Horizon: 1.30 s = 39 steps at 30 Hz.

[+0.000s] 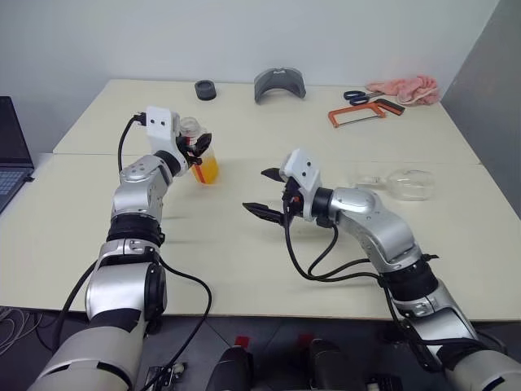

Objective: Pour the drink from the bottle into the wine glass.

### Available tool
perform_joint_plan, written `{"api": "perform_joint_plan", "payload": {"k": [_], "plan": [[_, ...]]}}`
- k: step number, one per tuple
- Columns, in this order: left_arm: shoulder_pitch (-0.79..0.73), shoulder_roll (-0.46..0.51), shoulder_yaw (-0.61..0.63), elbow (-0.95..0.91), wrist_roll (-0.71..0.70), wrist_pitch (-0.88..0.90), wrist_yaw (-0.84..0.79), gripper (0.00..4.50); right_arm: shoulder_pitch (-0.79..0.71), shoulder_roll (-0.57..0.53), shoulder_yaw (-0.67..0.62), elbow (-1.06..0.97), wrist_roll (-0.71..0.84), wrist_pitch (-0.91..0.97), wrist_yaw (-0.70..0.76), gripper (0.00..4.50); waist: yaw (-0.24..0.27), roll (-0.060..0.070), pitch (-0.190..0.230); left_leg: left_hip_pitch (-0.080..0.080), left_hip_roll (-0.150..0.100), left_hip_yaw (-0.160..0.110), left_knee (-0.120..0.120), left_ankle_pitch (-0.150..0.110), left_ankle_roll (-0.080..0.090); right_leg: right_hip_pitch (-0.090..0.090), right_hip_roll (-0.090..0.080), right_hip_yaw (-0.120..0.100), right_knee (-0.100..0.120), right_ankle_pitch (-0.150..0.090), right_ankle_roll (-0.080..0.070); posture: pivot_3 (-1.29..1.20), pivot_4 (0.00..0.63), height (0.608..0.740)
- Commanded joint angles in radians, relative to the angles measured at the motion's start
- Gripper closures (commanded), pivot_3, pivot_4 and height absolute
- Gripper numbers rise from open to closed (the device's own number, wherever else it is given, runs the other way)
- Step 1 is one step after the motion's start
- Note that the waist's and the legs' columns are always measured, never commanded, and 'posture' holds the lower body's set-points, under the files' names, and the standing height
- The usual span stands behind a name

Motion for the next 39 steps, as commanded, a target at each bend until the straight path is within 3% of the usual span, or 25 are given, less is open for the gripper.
{"api": "perform_joint_plan", "payload": {"k": [1,6,13,21,31,39], "plan": [[-0.032,0.013,0.017,0.039,0.008,-0.030,0.029,2.31,-0.028,0.015,0.000,0.004,-0.025,-0.034,0.007,0.00,-0.002,0.000,0.000,0.000,0.000,0.000,0.000,0.000,0.000,0.000,0.000,0.000,0.000,0.000,0.000,0.00,0.150,0.740],[-0.040,0.001,0.022,0.095,0.011,-0.058,0.037,2.31,-0.025,0.043,0.003,0.000,-0.035,-0.031,0.008,0.00,-0.006,0.000,0.000,0.001,0.000,0.000,0.000,0.000,0.000,0.000,0.001,0.000,0.001,0.000,0.000,0.00,0.150,0.740],[-0.025,-0.003,0.010,0.108,0.021,-0.100,0.021,0.07,-0.014,0.057,0.003,-0.022,-0.044,-0.019,0.010,0.00,-0.006,0.000,0.000,0.000,0.000,0.000,0.000,0.000,0.000,-0.001,0.001,0.000,0.001,0.000,0.000,0.00,0.150,0.740],[0.053,-0.009,0.004,0.074,0.035,-0.149,0.006,0.03,0.040,0.043,0.014,-0.067,-0.048,-0.009,0.013,0.00,-0.006,0.000,0.000,-0.001,0.000,0.000,-0.001,0.000,0.000,-0.002,0.000,0.000,0.001,0.000,0.000,0.00,0.150,0.740],[0.217,-0.009,-0.023,-0.046,0.065,-0.189,0.003,0.03,0.214,-0.005,-0.005,-0.151,-0.082,-0.022,-0.027,0.00,-0.005,0.000,0.000,-0.001,0.000,0.000,-0.001,0.000,0.000,-0.002,0.000,0.000,0.001,0.000,0.000,0.00,0.150,0.740],[0.395,0.002,-0.031,-0.243,0.053,-0.124,-0.025,0.03,0.392,-0.059,-0.067,-0.291,-0.047,0.047,-0.060,0.00,-0.005,0.000,0.000,0.000,0.001,0.000,-0.001,-0.002,0.003,-0.001,0.000,0.000,0.001,0.000,0.000,0.00,0.150,0.740]]}}
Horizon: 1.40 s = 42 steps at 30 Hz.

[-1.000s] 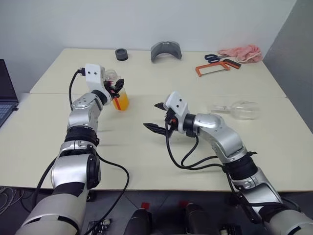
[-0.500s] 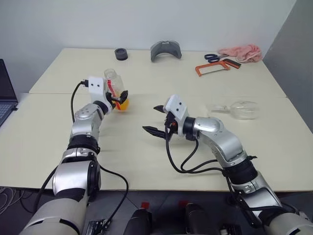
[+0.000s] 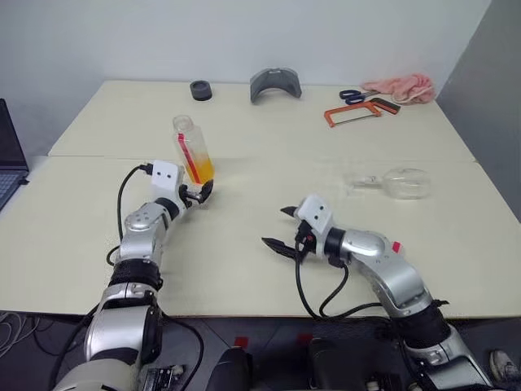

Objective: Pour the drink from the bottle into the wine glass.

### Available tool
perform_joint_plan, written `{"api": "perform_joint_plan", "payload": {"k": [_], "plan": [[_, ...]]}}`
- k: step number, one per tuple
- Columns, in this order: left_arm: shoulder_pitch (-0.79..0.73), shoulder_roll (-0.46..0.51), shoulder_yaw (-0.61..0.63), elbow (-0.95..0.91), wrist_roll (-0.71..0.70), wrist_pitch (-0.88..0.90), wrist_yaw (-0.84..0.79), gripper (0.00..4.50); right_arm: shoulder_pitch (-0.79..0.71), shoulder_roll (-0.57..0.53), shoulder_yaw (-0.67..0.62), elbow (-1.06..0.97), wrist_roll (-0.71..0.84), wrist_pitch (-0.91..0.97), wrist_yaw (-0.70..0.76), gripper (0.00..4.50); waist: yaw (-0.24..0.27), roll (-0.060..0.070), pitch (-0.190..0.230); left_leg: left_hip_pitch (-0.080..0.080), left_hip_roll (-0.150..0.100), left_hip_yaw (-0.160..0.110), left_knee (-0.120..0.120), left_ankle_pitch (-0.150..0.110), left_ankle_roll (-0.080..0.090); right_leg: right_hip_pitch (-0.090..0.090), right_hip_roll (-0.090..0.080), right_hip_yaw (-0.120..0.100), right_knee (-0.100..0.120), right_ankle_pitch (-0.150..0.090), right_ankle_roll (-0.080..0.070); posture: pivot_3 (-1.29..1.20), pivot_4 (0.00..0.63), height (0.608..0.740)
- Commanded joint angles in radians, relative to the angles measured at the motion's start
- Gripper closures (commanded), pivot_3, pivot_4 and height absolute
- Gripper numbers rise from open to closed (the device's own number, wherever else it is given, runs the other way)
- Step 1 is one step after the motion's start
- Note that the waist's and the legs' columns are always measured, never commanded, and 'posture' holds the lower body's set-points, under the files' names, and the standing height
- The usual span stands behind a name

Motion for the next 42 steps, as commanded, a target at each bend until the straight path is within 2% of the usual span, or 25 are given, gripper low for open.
{"api": "perform_joint_plan", "payload": {"k": [1,4,8,10,16,22,29,35,42], "plan": [[0.101,0.023,-0.007,-0.167,-0.019,0.044,-0.043,0.03,0.081,-0.001,-0.086,-0.117,0.044,0.055,-0.053,0.00,0.000,0.000,0.000,0.000,0.000,0.000,0.000,0.000,0.000,0.000,0.000,0.000,0.000,0.000,0.000,0.00,0.150,0.740],[0.225,0.037,-0.019,-0.352,-0.064,0.118,-0.128,0.03,0.147,0.058,-0.226,-0.165,0.077,0.143,-0.184,0.00,0.001,0.000,0.000,0.000,0.001,0.000,-0.001,0.000,0.000,0.000,0.000,0.001,0.000,0.000,0.000,0.00,0.150,0.740],[0.362,0.086,-0.078,-0.627,-0.200,0.248,-0.347,0.03,0.123,0.270,-0.505,-0.162,0.230,0.298,-0.416,0.00,0.005,0.001,-0.001,0.001,0.002,0.000,-0.001,0.000,0.000,0.001,0.000,0.001,0.000,0.000,0.000,0.00,0.150,0.740],[0.387,0.118,-0.117,-0.721,-0.246,0.305,-0.438,0.03,0.077,0.346,-0.588,-0.140,0.279,0.318,-0.494,0.00,0.006,0.002,0.000,0.001,0.002,-0.001,-0.001,0.000,0.000,0.002,0.000,0.001,0.000,0.000,0.000,0.00,0.150,0.740],[0.330,0.170,-0.194,-0.766,-0.260,0.352,-0.577,0.03,-0.114,0.485,-0.808,0.031,0.436,0.292,-0.701,0.00,0.002,0.003,-0.001,0.004,0.001,0.002,-0.002,0.000,0.000,0.003,0.002,0.001,0.000,0.000,0.000,0.00,0.150,0.740],[0.256,0.166,-0.228,-0.694,-0.230,0.316,-0.617,0.03,-0.251,0.482,-0.928,0.239,0.541,0.112,-0.825,0.00,-0.001,0.004,0.000,0.004,0.000,0.009,-0.002,0.000,0.000,0.003,0.002,0.003,0.000,0.000,0.000,0.00,0.150,0.740],[0.241,0.158,-0.234,-0.663,-0.220,0.293,-0.631,0.03,-0.289,0.465,-0.964,0.344,0.654,0.015,-0.903,0.00,-0.009,0.005,0.000,0.004,0.001,0.011,-0.003,0.000,0.001,0.002,0.003,0.004,0.000,0.000,0.000,0.00,0.150,0.740],[0.215,0.147,-0.253,-0.636,-0.200,0.276,-0.648,0.03,-0.393,0.430,-0.983,0.553,0.709,-0.090,-0.888,0.00,-0.011,0.005,0.001,0.005,0.001,0.012,-0.003,0.000,0.001,0.002,0.003,0.004,0.000,0.000,0.000,0.00,0.150,0.740],[0.180,0.134,-0.267,-0.593,-0.182,0.254,-0.661,0.03,-0.492,0.351,-1.005,0.803,0.686,-0.244,-0.832,0.00,-0.016,0.005,0.001,0.004,0.001,0.011,-0.003,0.000,0.001,0.003,0.002,0.004,0.000,0.000,0.000,0.00,0.150,0.740]]}}
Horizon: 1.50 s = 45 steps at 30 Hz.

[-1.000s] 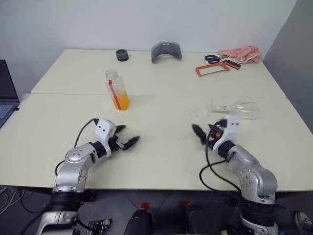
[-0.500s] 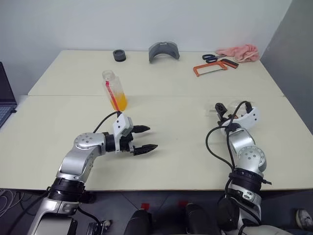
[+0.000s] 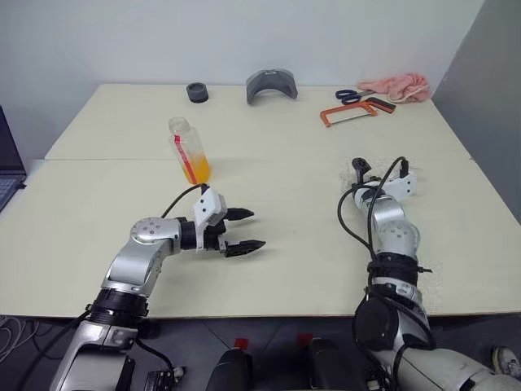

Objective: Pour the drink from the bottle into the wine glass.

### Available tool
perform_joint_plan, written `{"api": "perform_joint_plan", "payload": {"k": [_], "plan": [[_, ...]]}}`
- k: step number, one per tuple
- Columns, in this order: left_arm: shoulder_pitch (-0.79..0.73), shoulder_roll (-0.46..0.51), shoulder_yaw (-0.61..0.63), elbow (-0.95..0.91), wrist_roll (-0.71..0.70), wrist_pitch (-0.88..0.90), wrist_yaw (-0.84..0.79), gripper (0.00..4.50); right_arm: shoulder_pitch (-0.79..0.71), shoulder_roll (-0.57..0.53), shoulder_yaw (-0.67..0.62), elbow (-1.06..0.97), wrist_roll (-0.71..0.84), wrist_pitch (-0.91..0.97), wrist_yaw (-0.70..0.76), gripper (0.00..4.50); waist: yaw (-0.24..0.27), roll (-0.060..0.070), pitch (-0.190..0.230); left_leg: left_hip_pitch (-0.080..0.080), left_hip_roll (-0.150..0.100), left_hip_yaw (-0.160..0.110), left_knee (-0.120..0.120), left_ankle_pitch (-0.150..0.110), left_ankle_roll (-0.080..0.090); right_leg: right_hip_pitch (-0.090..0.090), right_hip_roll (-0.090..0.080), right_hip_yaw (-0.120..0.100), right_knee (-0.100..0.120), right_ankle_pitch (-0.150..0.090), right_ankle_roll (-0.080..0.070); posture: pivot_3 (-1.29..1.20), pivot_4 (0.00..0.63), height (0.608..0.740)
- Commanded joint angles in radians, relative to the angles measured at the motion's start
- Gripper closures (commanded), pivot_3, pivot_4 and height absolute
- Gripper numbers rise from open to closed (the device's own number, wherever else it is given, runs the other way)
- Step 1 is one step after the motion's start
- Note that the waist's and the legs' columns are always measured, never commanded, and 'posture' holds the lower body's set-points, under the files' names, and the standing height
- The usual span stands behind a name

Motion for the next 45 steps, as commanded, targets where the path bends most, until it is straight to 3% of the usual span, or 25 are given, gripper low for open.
{"api": "perform_joint_plan", "payload": {"k": [1,4,7,13,18,21,25,28,45], "plan": [[-0.029,-0.005,0.000,0.005,0.008,-0.026,-0.008,0.03,-0.045,-0.042,-0.019,0.106,-0.005,-0.098,0.038,0.00,0.000,0.000,0.000,0.000,0.000,0.000,0.000,0.000,0.000,0.000,0.000,0.000,0.000,0.000,0.000,0.00,0.150,0.740],[-0.032,-0.010,-0.002,0.003,0.012,-0.025,-0.008,0.03,-0.076,-0.072,-0.036,0.203,0.001,-0.162,0.055,0.00,-0.001,0.000,0.000,0.000,0.000,0.000,0.000,0.000,0.000,0.001,0.000,0.000,0.000,0.000,0.000,0.00,0.150,0.740],[-0.029,-0.011,-0.003,-0.001,0.013,-0.023,-0.007,0.00,-0.084,-0.073,-0.039,0.235,0.013,-0.179,0.057,0.62,0.000,0.000,0.000,0.000,0.000,0.000,0.000,0.000,0.000,0.001,0.000,0.000,0.000,0.000,0.000,0.00,0.150,0.740],[-0.022,-0.010,-0.003,-0.008,0.014,-0.018,-0.003,0.00,-0.046,-0.019,-0.018,0.133,0.037,-0.152,0.026,2.80,-0.003,0.000,0.000,0.000,0.002,0.000,0.000,0.000,0.000,0.001,0.000,0.000,0.000,0.000,0.000,0.00,0.150,0.740],[-0.020,-0.015,0.006,-0.008,0.010,-0.014,0.011,0.00,-0.005,-0.016,0.079,-0.018,0.013,-0.059,0.066,4.31,-0.005,0.001,0.001,0.000,0.002,-0.001,0.000,0.000,0.000,0.000,0.000,0.000,0.000,0.000,0.000,0.00,0.150,0.740],[-0.022,-0.023,0.026,-0.010,-0.004,-0.005,0.031,0.00,0.029,-0.059,0.210,-0.095,-0.095,-0.051,0.141,4.31,-0.004,0.002,0.001,0.000,0.002,-0.001,0.000,0.000,0.000,0.000,0.000,0.000,0.000,0.000,0.000,0.00,0.150,0.740],[-0.027,-0.025,0.043,-0.013,-0.020,0.014,0.042,0.00,0.097,-0.156,0.483,-0.094,-0.383,-0.145,0.303,4.31,-0.008,0.003,0.002,-0.001,-0.001,0.000,0.000,0.000,0.000,-0.001,0.000,0.001,0.000,0.000,0.000,0.00,0.150,0.740],[-0.024,-0.019,0.056,-0.017,-0.025,0.024,0.044,0.00,0.143,-0.191,0.617,-0.061,-0.540,-0.232,0.368,4.31,-0.011,0.003,0.002,0.000,-0.001,0.000,0.000,0.000,0.000,-0.001,0.001,0.000,-0.001,0.000,0.000,0.00,0.150,0.740],[0.019,0.008,0.092,-0.052,-0.016,0.031,0.088,0.00,0.281,-0.204,0.763,-0.043,-0.776,-0.440,0.508,4.31,-0.011,0.002,0.001,0.000,0.001,-0.002,0.000,0.000,0.000,0.000,0.000,0.000,-0.001,0.000,0.000,0.00,0.150,0.740]]}}
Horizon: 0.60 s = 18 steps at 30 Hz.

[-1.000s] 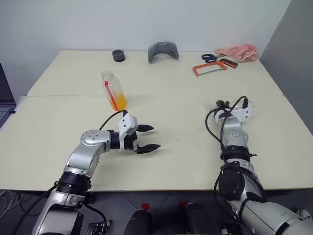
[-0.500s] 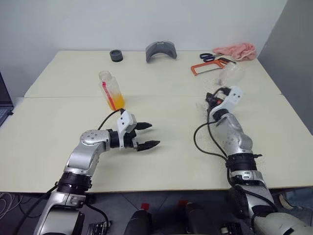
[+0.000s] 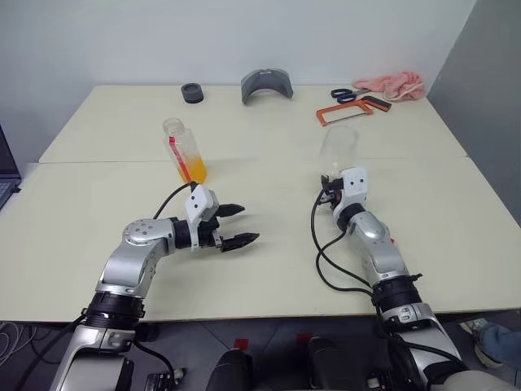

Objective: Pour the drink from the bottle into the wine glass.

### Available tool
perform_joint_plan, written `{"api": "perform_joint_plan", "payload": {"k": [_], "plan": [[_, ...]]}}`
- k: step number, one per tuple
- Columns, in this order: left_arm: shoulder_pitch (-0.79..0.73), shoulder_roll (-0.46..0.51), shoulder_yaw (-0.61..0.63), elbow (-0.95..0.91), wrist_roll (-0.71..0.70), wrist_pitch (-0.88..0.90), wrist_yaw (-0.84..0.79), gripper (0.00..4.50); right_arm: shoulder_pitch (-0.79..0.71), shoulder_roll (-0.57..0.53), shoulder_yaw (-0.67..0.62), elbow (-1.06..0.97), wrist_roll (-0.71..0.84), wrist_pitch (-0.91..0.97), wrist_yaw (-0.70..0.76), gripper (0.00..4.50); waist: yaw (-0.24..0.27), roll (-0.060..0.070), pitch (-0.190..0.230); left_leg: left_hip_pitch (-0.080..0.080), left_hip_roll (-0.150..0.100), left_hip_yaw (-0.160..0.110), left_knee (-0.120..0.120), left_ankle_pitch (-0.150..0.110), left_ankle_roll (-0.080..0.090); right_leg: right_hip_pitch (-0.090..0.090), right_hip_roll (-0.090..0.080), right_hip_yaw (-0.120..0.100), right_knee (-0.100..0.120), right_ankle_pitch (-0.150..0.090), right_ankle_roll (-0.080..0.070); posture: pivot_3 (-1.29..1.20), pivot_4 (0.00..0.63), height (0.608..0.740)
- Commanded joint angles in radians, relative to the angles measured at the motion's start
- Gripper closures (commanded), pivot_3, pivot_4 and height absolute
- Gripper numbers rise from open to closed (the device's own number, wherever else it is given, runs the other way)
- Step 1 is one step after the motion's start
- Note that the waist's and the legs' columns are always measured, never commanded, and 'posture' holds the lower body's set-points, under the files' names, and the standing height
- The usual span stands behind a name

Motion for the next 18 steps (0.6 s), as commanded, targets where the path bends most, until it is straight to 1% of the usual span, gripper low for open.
{"api": "perform_joint_plan", "payload": {"k": [1,7,11,15,18], "plan": [[-0.007,0.006,0.037,-0.032,-0.005,-0.019,0.031,0.00,0.001,0.010,0.023,0.007,-0.006,-0.061,0.070,4.31,-0.001,0.000,0.000,0.000,0.000,0.000,0.000,0.000,0.000,0.000,0.000,0.000,0.000,0.000,0.000,0.00,0.150,0.740],[0.016,0.002,0.107,-0.059,-0.023,-0.015,0.116,0.00,-0.152,0.071,0.033,0.124,-0.003,-0.193,0.159,4.31,-0.007,0.000,0.000,0.001,0.000,0.000,0.000,0.000,0.000,0.000,0.001,0.001,0.000,0.000,0.000,0.00,0.150,0.740],[0.060,0.007,0.184,-0.128,-0.061,0.016,0.175,0.00,-0.274,0.137,0.049,0.308,-0.017,-0.284,0.223,4.31,-0.006,0.000,0.000,0.001,0.002,-0.002,-0.001,0.000,0.000,-0.001,0.001,0.000,0.000,0.000,0.000,0.00,0.150,0.740],[0.096,0.029,0.211,-0.198,-0.082,0.052,0.193,0.00,-0.328,0.176,0.042,0.443,-0.016,-0.322,0.256,4.31,0.002,0.000,0.000,0.001,0.001,-0.003,-0.001,0.000,0.000,0.000,-0.002,0.000,0.000,0.000,0.000,0.00,0.150,0.740],[0.107,0.048,0.229,-0.238,-0.104,0.087,0.206,0.00,-0.343,0.186,0.041,0.504,-0.029,-0.345,0.271,4.31,0.011,0.000,0.000,0.000,-0.001,-0.005,0.000,0.000,0.000,0.000,-0.003,0.000,0.000,0.000,0.000,0.00,0.150,0.740]]}}
